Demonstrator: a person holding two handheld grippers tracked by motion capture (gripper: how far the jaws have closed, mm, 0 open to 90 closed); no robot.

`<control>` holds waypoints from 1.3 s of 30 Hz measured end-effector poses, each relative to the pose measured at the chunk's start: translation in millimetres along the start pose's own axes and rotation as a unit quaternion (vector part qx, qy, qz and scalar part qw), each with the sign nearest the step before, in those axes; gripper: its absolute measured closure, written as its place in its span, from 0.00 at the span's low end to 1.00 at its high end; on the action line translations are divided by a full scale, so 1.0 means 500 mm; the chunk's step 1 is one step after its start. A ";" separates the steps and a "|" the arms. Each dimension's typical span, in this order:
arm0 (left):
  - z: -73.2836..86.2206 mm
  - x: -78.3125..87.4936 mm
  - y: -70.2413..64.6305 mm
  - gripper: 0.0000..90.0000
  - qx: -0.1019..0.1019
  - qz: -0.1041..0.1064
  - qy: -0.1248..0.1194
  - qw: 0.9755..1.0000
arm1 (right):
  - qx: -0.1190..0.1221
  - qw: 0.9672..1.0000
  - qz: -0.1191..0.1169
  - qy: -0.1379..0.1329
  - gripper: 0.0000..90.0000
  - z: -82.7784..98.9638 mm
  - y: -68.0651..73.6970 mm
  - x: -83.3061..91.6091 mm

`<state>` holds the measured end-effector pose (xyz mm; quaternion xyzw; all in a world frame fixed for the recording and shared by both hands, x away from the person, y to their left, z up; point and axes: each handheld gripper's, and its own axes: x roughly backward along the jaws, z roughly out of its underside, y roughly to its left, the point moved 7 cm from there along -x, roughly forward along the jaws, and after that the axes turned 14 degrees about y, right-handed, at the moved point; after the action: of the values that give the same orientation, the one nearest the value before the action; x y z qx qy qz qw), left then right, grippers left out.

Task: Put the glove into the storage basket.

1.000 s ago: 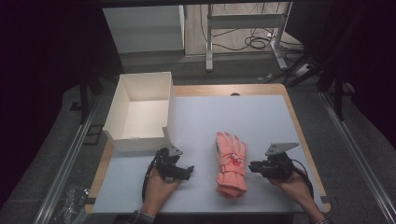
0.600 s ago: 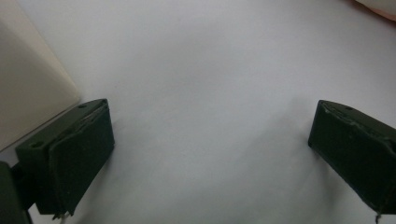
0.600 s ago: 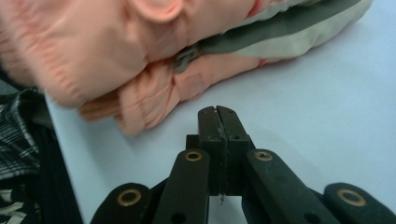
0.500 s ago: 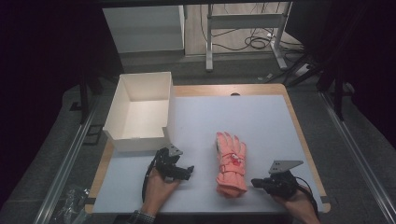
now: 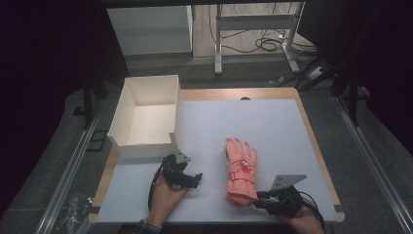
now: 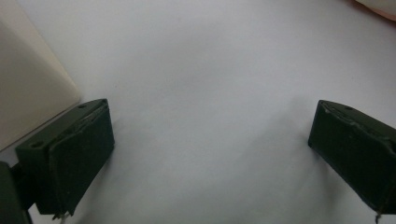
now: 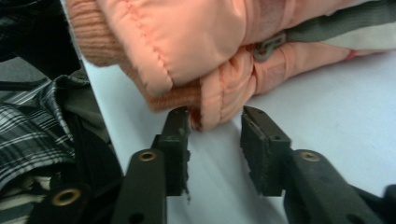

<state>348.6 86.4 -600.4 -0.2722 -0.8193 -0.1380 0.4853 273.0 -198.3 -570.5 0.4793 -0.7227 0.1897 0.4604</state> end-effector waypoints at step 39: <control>0.000 0.000 0.000 0.01 0.000 0.001 0.000 1.000 | -0.020 0.998 0.059 -0.021 0.72 -0.132 -0.046 -0.086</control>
<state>348.5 86.3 -600.4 -0.2726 -0.8191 -0.1374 0.4857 330.1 -139.6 -577.8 0.4307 -0.7628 0.1920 0.4424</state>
